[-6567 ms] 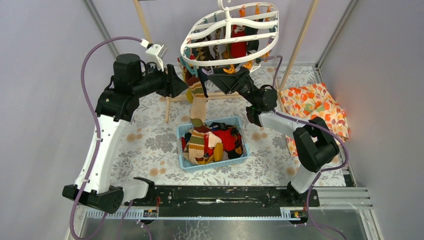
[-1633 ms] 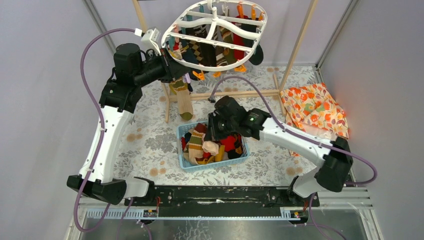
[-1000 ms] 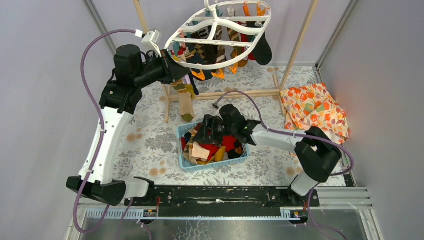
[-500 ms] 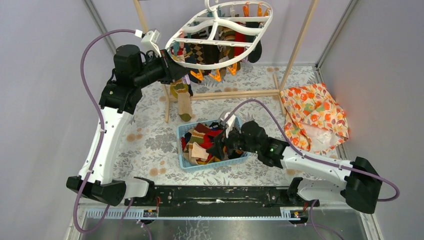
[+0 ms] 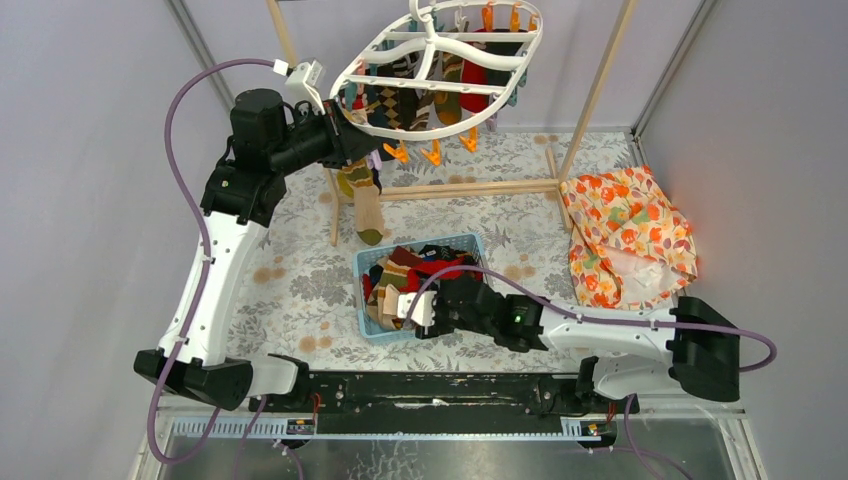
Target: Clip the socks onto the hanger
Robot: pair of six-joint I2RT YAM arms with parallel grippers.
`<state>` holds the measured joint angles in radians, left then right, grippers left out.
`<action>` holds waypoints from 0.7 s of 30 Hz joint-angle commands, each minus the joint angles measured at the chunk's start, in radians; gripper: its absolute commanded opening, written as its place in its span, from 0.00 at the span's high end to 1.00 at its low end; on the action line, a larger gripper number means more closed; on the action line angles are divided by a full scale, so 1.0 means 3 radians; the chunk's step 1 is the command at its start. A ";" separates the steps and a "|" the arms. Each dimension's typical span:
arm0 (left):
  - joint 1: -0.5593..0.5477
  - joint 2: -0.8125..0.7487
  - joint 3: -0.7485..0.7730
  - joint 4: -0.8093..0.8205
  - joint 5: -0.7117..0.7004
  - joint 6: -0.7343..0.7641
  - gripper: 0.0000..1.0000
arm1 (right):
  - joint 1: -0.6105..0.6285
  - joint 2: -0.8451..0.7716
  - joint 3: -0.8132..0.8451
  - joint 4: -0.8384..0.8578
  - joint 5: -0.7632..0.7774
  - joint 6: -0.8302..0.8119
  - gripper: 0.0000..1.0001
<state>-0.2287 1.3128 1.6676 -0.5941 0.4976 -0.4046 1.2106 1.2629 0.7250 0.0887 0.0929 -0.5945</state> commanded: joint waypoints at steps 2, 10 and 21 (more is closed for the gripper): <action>0.0012 0.0016 0.0096 -0.0003 0.0029 0.0088 1.00 | 0.0209 0.0137 0.0277 0.0004 0.0503 -0.0787 0.36; 0.0011 0.0026 0.0126 -0.0027 0.0029 0.0101 1.00 | 0.0519 0.0520 0.0396 -0.0027 0.0858 -0.1292 0.39; 0.0031 0.0006 0.0120 -0.0070 0.0054 0.0136 1.00 | 0.0641 0.0648 0.0469 0.0269 0.1002 -0.1445 0.65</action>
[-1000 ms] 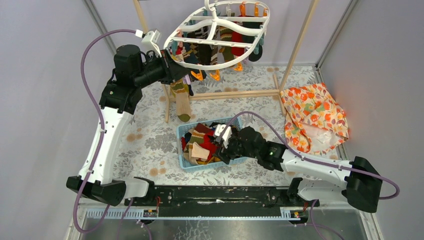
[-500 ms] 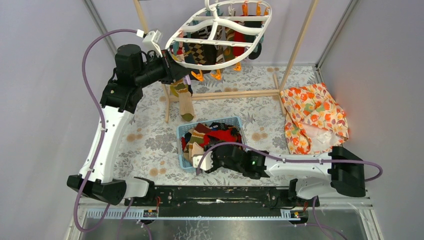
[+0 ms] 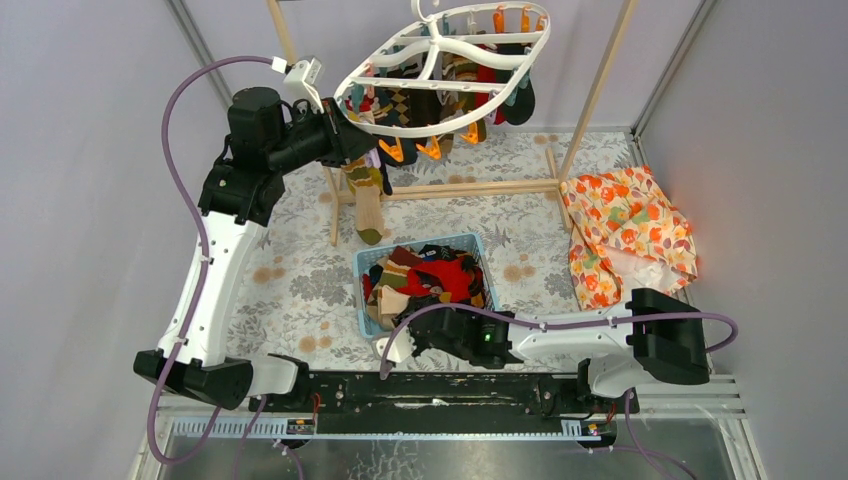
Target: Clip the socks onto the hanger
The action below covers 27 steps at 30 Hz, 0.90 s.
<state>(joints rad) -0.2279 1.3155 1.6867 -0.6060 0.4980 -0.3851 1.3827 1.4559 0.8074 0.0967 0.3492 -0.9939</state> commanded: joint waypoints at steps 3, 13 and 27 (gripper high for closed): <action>0.0033 -0.0013 0.0051 -0.0034 0.0064 0.0072 1.00 | 0.0080 -0.0027 0.0284 0.0159 0.0066 0.0040 0.83; 0.0034 -0.0012 0.0048 -0.0031 0.0112 0.0092 1.00 | -0.0198 -0.0281 0.0742 -0.0466 -0.0986 0.1867 1.00; 0.0034 -0.0014 0.0054 -0.0033 0.0192 0.0080 1.00 | -0.1534 -0.0304 -0.0517 0.1575 -0.2628 0.4953 0.99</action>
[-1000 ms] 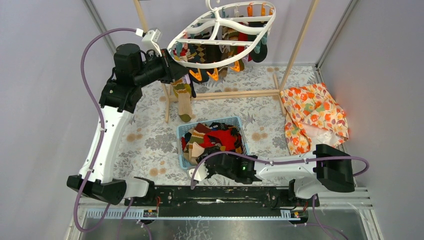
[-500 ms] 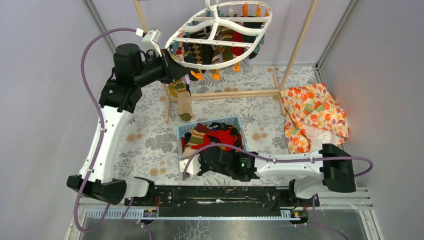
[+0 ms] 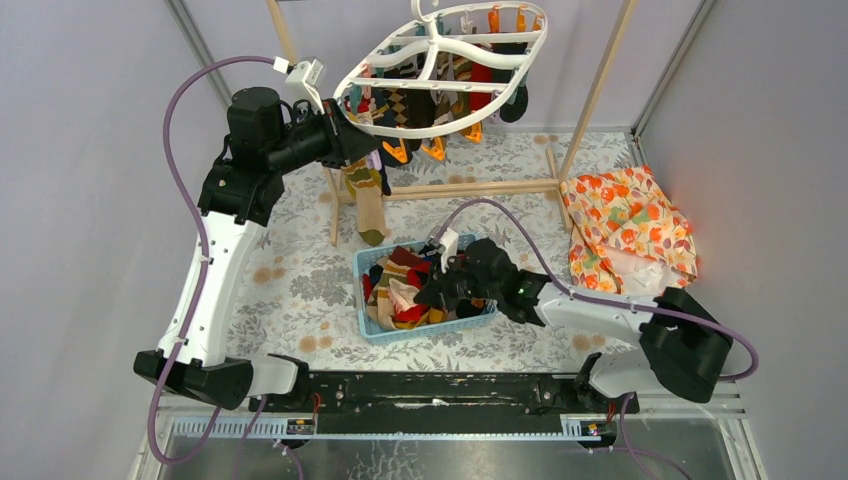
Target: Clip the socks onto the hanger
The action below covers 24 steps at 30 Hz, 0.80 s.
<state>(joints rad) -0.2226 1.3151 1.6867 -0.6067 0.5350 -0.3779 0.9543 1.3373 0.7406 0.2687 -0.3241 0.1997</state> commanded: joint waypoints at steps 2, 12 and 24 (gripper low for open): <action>0.0016 -0.0017 0.0053 -0.0032 0.0075 0.0050 1.00 | -0.0115 0.0143 -0.0417 0.1355 -0.0259 0.1142 0.87; 0.0016 -0.0038 0.0048 -0.0031 0.0098 0.0067 1.00 | -0.0113 0.0339 -0.0789 0.2464 0.0448 0.1616 0.47; 0.0016 -0.0038 0.0011 -0.0010 0.0129 0.0058 1.00 | -0.0109 0.0171 -0.1205 0.2942 0.0620 0.1502 0.39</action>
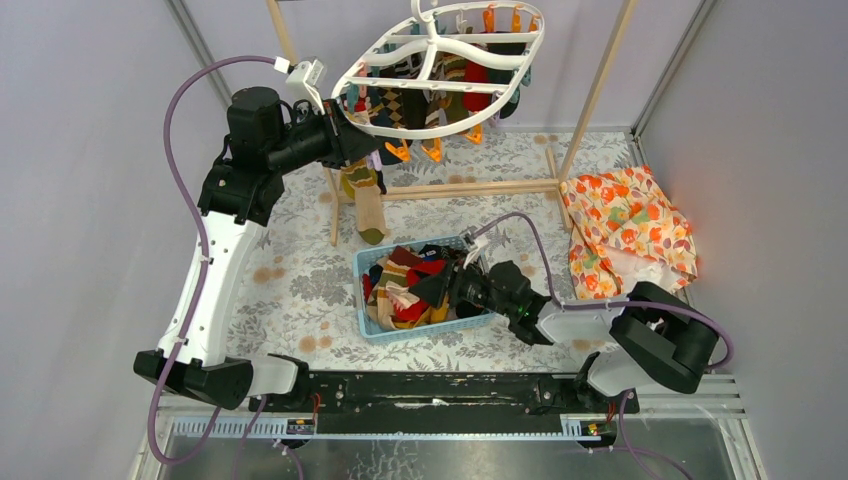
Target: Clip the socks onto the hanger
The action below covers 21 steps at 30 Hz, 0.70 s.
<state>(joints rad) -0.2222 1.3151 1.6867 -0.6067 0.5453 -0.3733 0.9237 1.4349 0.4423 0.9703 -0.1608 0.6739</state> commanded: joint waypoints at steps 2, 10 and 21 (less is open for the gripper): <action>0.0013 -0.0038 0.0007 -0.0004 0.0101 0.0035 1.00 | -0.0007 -0.0226 -0.0324 0.0809 0.0014 -0.0190 0.30; 0.0015 -0.0022 0.0008 0.0003 0.0144 0.0003 1.00 | 0.0420 -0.0439 -0.0270 0.0737 -0.0101 -0.1335 0.16; 0.0016 -0.0028 0.0011 -0.0002 0.0192 -0.0031 1.00 | 0.0789 -0.0696 0.0409 -0.1498 0.0667 -0.3403 0.15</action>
<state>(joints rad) -0.2222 1.3151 1.6867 -0.6064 0.5705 -0.3744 1.1370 1.2461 0.4877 0.7288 -0.0994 -0.0704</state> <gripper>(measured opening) 0.208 0.865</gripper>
